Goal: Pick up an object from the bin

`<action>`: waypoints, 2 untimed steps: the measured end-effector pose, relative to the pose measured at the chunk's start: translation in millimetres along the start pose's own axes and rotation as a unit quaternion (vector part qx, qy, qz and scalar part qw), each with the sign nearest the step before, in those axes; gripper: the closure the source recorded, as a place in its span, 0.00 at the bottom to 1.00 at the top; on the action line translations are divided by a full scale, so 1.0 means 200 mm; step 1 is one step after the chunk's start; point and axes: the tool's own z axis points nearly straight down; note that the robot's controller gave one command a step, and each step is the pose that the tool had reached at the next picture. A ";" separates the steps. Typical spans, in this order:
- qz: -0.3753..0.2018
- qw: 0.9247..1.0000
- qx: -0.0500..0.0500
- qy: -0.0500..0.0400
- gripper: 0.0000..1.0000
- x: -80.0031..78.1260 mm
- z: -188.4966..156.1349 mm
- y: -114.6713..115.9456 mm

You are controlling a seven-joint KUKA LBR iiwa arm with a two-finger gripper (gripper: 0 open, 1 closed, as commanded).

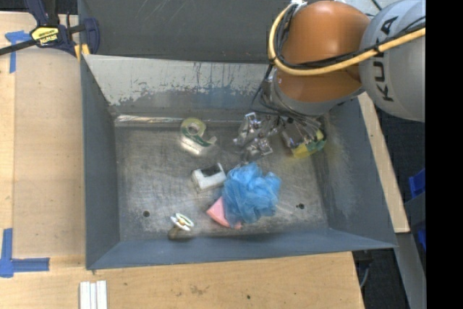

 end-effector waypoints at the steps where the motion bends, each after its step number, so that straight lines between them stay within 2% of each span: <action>1: -0.023 1.000 0.001 -0.002 0.00 0.04 0.02 0.06; 2: -0.032 0.999 0.001 -0.002 0.00 0.08 0.11 0.09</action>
Offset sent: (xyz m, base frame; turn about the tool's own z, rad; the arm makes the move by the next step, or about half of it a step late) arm 0.0000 0.0000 0.0000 0.0000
